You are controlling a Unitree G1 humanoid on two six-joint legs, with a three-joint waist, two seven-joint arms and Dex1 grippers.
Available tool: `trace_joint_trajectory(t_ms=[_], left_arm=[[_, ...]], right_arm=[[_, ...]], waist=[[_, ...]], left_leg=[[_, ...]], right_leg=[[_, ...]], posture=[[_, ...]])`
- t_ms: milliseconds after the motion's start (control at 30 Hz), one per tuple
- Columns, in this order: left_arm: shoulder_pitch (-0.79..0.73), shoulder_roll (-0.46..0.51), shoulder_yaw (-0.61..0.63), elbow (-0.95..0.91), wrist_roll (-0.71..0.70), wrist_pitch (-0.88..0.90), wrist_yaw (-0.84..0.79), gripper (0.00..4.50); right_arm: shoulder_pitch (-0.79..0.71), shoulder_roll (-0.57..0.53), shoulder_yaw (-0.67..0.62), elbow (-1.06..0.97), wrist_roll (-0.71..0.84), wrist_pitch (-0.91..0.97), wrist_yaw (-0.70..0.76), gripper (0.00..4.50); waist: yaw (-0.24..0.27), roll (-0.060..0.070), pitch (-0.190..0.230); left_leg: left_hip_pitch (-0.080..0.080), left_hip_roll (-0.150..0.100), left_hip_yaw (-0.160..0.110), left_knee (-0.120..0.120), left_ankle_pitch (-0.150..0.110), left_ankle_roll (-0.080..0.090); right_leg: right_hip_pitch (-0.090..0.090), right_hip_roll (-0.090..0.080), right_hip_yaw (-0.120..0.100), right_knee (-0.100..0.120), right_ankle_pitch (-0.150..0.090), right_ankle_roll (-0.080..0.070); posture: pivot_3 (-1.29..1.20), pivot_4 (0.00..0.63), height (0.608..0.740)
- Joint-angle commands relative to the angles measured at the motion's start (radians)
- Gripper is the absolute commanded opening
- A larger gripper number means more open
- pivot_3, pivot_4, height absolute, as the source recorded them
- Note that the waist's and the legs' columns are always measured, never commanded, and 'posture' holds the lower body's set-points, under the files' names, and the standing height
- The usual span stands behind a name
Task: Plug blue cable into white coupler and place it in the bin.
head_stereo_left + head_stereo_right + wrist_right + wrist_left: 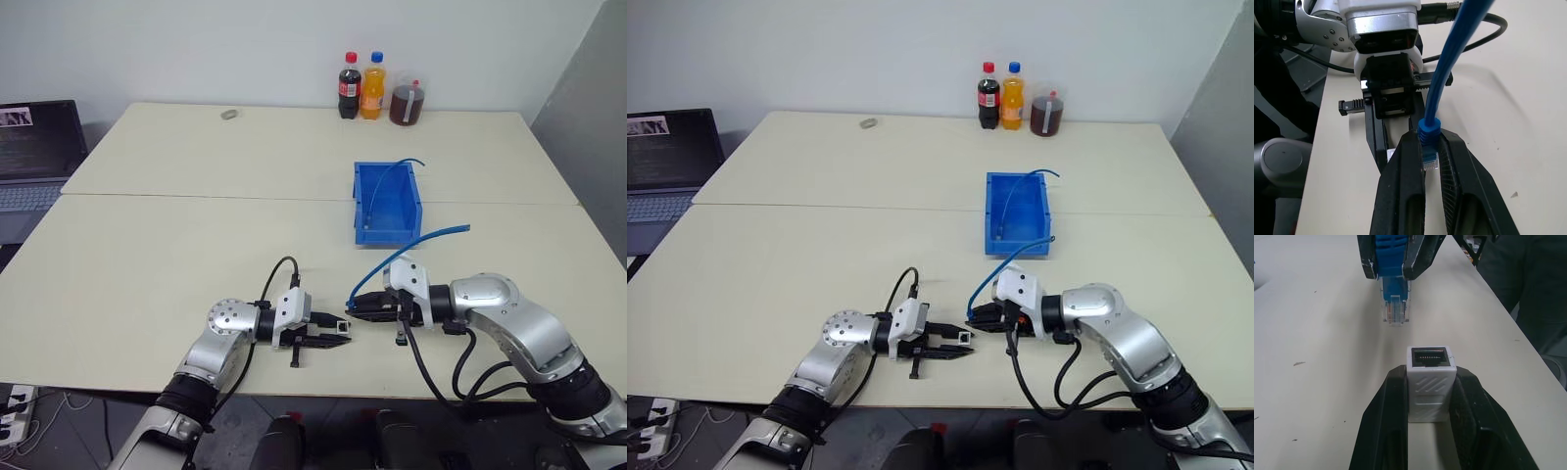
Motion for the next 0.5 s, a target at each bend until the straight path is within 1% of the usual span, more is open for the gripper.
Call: trace_joint_trajectory(t_ms=[33, 167, 300, 500], left_arm=[[0.016, 0.027, -0.047, 0.039, 0.047, 0.056, -0.030, 0.80], [-0.002, 0.032, -0.047, 0.049, 0.049, 0.079, -0.039, 0.80], [0.002, 0.035, -0.051, 0.049, 0.055, 0.066, -0.048, 0.80], [0.023, 0.034, -0.045, 0.060, 0.074, 0.018, -0.008, 0.80]], right_arm=[[0.010, 0.012, -0.009, -0.031, 0.000, -0.031, 0.006, 0.13], [0.019, 0.031, -0.008, -0.028, -0.011, -0.063, -0.002, 0.13], [0.037, 0.043, 0.002, -0.019, -0.039, -0.095, -0.009, 0.13], [0.057, 0.065, 0.015, 0.001, -0.065, -0.135, -0.003, 0.13]], waist=[[0.000, 0.000, 0.000], [-0.001, 0.000, 0.000], [-0.001, 0.000, 0.000], [-0.001, 0.000, 0.000]], left_leg=[[0.000, 0.000, 0.000, 0.000, 0.000, 0.000], [0.000, 0.000, 0.000, 0.000, 0.000, 0.000], [0.000, 0.000, 0.000, 0.000, 0.000, 0.000], [0.000, 0.000, 0.000, 0.000, 0.000, 0.000]], right_leg=[[0.000, 0.000, 0.000, 0.000, 0.000, 0.000], [0.000, 0.000, 0.000, 0.000, 0.000, 0.000], [0.000, 0.000, 0.000, 0.000, 0.000, 0.000], [0.000, 0.000, 0.000, 0.000, 0.000, 0.000]], posture=[[0.00, 0.150, 0.740], [0.00, 0.150, 0.740], [0.00, 0.150, 0.740], [0.00, 0.150, 0.740]])
